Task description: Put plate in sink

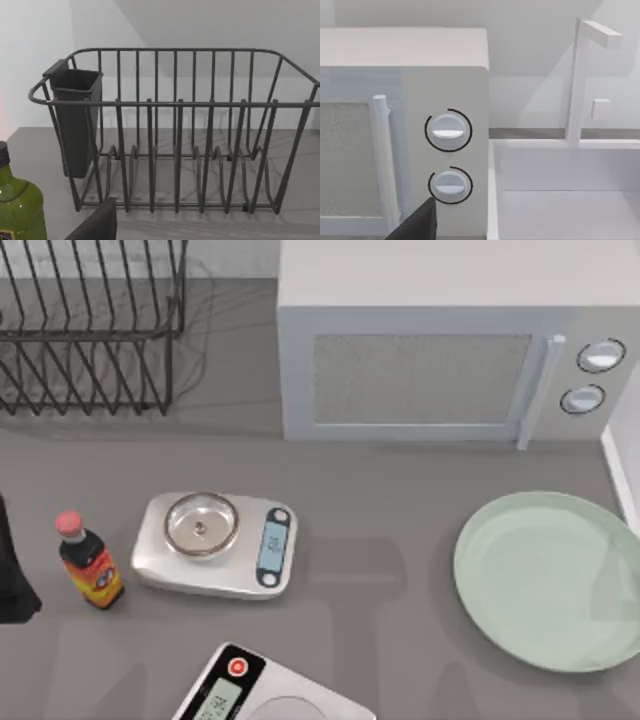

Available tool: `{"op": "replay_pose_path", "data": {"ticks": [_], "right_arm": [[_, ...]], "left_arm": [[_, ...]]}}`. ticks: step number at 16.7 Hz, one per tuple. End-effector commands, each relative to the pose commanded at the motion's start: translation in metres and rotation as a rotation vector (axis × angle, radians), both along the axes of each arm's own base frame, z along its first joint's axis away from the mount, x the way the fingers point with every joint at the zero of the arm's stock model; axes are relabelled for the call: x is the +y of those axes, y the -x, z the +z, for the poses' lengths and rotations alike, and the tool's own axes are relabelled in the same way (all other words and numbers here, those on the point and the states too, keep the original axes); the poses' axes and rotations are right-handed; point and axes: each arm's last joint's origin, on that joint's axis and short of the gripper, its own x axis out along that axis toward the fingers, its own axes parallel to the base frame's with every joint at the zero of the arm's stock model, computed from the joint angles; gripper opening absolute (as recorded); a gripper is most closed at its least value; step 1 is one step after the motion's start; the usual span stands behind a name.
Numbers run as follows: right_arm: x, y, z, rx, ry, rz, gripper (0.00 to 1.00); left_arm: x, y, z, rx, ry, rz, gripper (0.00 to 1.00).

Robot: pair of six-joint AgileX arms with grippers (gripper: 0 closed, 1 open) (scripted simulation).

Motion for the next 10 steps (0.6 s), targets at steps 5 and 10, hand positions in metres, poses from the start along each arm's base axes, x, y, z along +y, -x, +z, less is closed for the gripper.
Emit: {"op": "replay_pose_path", "data": {"ticks": [5,10], "right_arm": [[0.001,0.0,0.002,0.007,-0.004,0.005,1.0],[0.012,-0.006,0.031,0.17,-0.085,0.096,1.0]], "left_arm": [[0.0,0.0,0.0,0.0,0.0,0.0,1.0],[0.0,0.0,0.0,0.0,0.0,0.0,1.0]]}}
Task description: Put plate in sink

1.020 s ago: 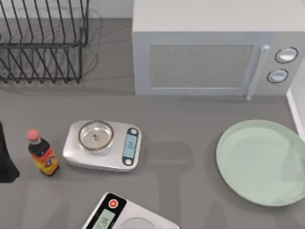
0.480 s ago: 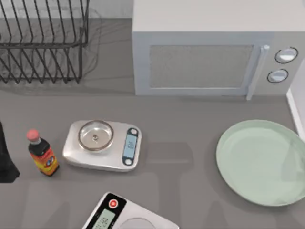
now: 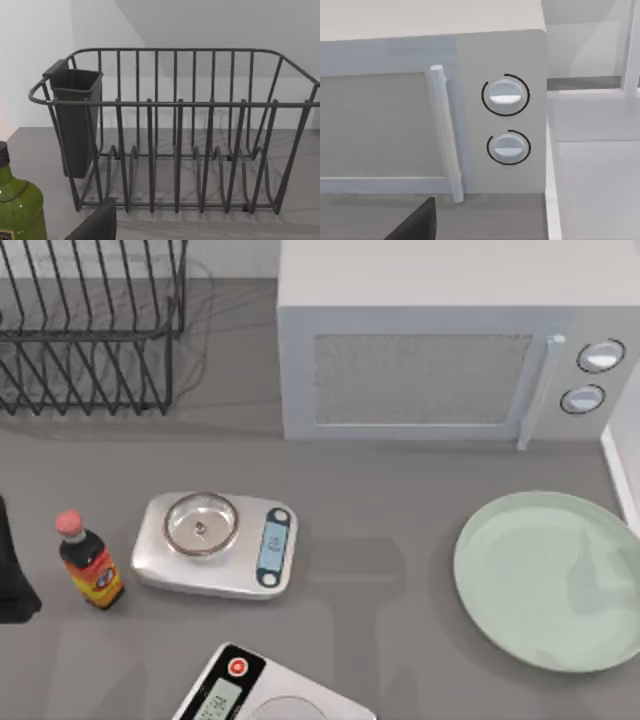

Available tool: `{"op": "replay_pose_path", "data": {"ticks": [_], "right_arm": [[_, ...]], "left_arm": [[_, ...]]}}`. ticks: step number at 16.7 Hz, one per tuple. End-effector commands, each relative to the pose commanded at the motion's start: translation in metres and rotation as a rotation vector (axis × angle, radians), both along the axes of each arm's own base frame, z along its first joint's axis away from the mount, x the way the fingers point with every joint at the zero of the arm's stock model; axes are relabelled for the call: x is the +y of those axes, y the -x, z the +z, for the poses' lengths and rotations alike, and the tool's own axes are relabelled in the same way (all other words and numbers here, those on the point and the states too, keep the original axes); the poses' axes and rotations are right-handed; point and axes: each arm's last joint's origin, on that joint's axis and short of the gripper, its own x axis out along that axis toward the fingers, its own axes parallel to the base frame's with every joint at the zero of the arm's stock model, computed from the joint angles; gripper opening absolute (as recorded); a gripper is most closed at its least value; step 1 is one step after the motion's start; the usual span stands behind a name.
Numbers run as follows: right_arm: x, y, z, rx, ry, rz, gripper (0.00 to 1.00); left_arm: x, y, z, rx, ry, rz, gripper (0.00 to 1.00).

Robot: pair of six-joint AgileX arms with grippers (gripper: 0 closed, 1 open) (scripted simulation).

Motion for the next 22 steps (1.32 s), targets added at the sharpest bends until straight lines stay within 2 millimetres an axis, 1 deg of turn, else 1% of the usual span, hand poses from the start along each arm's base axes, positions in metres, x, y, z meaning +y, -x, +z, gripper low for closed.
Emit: {"op": "replay_pose_path", "data": {"ticks": [3,5,8,10,12,14,16,19,22], "right_arm": [[0.014,-0.014,0.028,0.186,-0.057,0.074,1.0],[0.028,-0.03,0.046,0.338,-0.082,0.114,1.0],[0.058,-0.064,0.065,0.591,-0.086,0.145,1.0],[0.082,-0.092,0.068,0.765,-0.066,0.143,1.0],[0.109,-0.119,0.062,0.934,-0.031,0.125,1.0],[0.135,-0.143,0.047,1.089,0.013,0.094,1.0],[0.157,-0.162,0.03,1.218,0.057,0.058,1.0],[0.18,-0.181,0.01,1.344,0.107,0.009,1.0],[0.189,-0.189,0.0,1.397,0.13,-0.016,1.0]], "left_arm": [[0.0,0.0,0.0,0.0,0.0,0.0,1.0],[0.0,0.0,0.0,0.0,0.0,0.0,1.0],[0.0,0.0,0.0,0.0,0.0,0.0,1.0],[0.0,0.0,0.0,0.0,0.0,0.0,1.0],[0.0,0.0,0.0,0.0,0.0,0.0,1.0],[0.0,0.0,0.0,0.0,0.0,0.0,1.0],[0.0,0.0,0.0,0.0,0.0,0.0,1.0],[0.0,0.0,0.0,0.0,0.0,0.0,1.0],[0.0,0.0,0.0,0.0,0.0,0.0,1.0]]}}
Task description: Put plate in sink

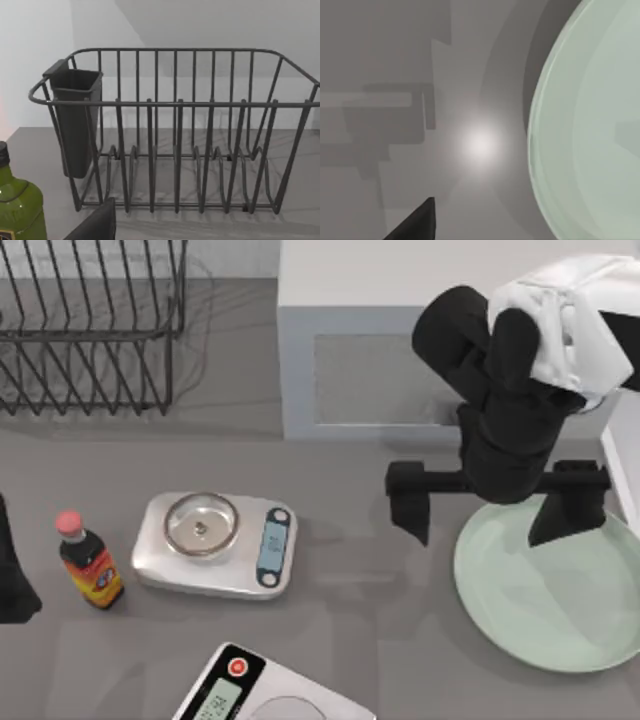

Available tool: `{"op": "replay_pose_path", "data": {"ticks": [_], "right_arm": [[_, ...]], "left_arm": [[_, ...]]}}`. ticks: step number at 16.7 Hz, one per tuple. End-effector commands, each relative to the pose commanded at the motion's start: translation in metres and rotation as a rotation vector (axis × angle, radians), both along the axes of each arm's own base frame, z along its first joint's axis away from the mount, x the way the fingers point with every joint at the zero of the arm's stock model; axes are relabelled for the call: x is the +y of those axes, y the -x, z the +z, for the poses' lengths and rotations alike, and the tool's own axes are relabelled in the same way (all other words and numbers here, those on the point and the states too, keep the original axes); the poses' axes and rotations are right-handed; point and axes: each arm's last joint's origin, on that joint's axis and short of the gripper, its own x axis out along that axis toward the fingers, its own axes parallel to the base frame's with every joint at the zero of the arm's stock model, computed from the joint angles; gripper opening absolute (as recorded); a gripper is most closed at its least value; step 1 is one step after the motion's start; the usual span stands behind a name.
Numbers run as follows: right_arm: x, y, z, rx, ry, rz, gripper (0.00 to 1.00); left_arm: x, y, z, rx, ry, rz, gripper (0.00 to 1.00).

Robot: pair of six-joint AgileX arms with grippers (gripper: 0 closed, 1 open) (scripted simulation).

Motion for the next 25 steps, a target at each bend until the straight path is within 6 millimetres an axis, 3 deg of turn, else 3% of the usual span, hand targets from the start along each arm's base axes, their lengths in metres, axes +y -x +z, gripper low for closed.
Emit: {"op": "replay_pose_path", "data": {"ticks": [7,15,20,25], "right_arm": [[-0.001,-0.001,-0.006,0.004,0.003,-0.004,1.0],[0.001,-0.002,-0.094,-0.004,-0.003,-0.001,1.0],[0.0,0.0,-0.103,0.003,0.002,0.0,1.0],[0.0,0.0,-0.103,0.003,0.002,0.0,0.62]], "left_arm": [[0.0,0.0,0.0,0.0,0.0,0.0,1.0],[0.0,0.0,0.0,0.0,0.0,0.0,1.0],[0.0,0.0,0.0,0.0,0.0,0.0,1.0],[0.0,0.0,0.0,0.0,0.0,0.0,1.0]]}}
